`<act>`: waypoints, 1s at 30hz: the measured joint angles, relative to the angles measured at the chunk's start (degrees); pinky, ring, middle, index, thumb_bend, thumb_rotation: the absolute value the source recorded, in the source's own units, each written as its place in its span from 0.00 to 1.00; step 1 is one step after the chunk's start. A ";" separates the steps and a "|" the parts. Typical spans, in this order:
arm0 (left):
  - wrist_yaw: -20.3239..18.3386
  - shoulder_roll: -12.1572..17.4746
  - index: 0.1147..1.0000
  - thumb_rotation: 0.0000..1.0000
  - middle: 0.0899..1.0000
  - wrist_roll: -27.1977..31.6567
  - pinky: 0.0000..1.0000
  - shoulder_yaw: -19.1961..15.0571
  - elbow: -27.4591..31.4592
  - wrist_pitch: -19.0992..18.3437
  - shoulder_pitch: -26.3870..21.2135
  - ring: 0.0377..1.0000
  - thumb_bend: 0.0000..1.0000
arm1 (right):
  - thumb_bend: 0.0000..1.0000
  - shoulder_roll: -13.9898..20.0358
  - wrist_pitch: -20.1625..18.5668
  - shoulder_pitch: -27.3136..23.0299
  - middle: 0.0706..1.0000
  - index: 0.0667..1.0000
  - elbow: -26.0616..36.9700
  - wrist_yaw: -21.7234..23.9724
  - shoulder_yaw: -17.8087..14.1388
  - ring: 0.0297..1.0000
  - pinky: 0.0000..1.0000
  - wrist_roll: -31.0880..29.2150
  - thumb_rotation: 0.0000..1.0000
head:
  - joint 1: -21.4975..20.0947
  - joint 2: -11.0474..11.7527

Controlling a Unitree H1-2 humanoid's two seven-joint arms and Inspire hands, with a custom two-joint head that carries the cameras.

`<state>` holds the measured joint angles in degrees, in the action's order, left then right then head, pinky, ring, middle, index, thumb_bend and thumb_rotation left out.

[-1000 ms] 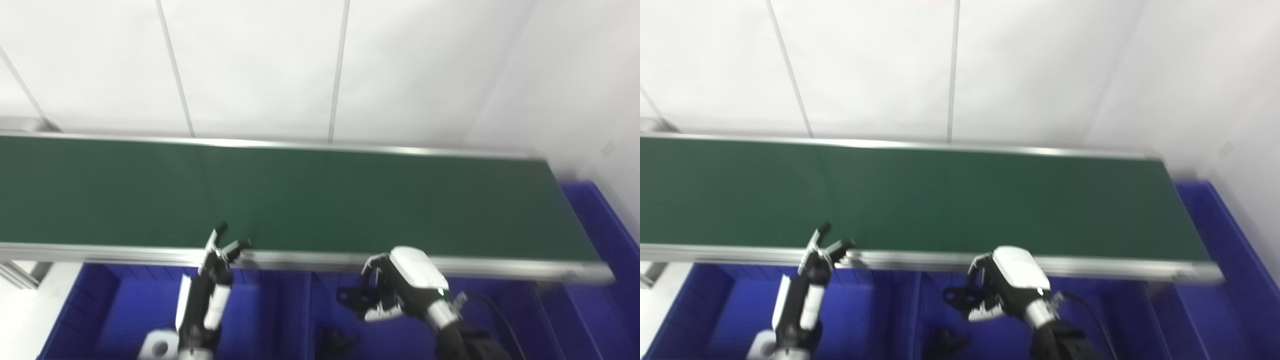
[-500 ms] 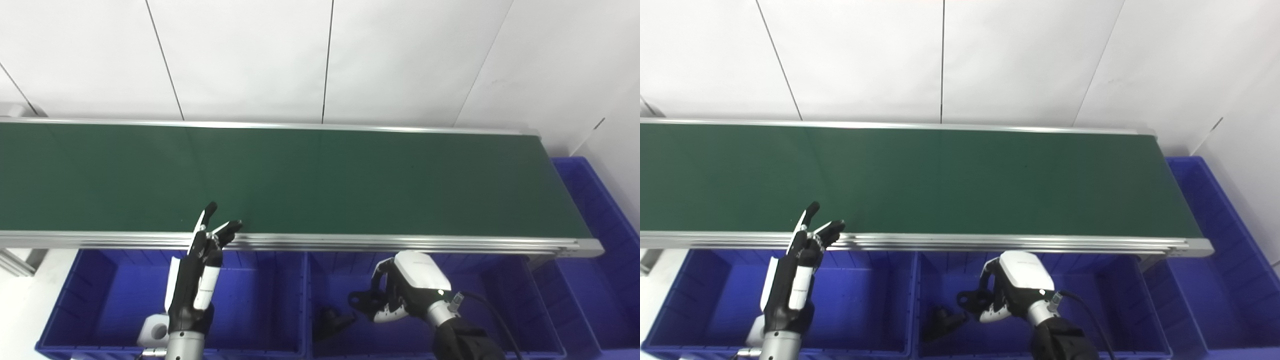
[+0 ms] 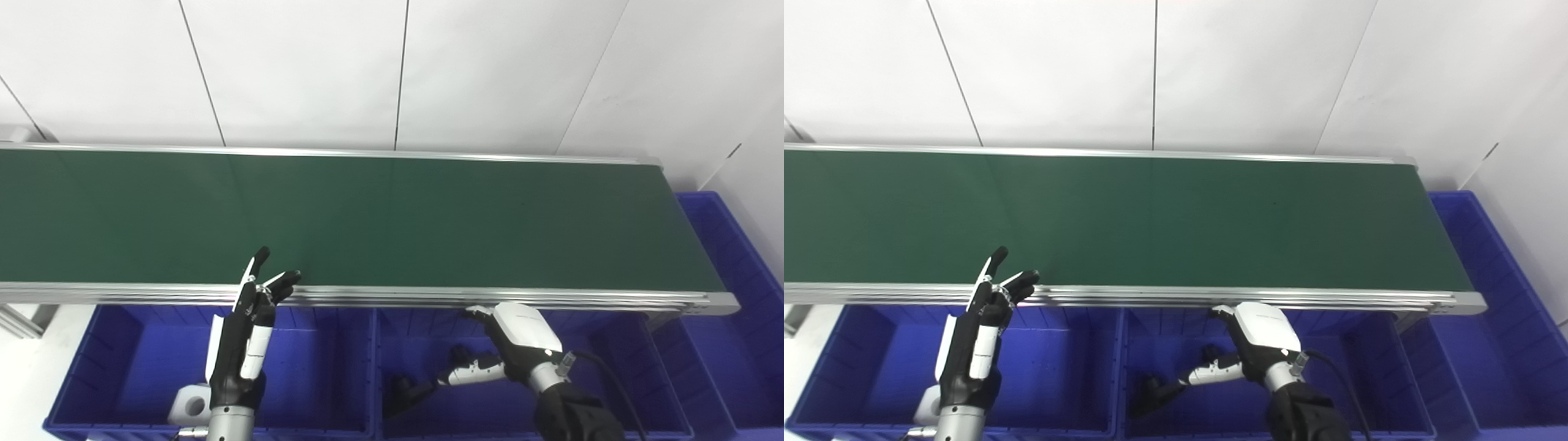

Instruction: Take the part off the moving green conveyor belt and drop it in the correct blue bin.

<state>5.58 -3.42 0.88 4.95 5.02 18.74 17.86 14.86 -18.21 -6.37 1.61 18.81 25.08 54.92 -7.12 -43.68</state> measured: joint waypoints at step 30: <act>-0.01 0.01 0.95 0.91 0.72 -0.20 0.82 -0.87 -2.18 0.90 -0.24 0.78 0.55 | 0.87 -21.66 25.42 17.46 0.97 0.98 0.33 -18.84 -25.24 0.92 0.91 -50.10 1.00 | 2.20 1.58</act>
<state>5.56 -3.41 0.68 4.08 2.84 19.64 17.62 -6.80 7.21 11.08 1.94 -0.04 -0.16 4.82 -4.92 -42.10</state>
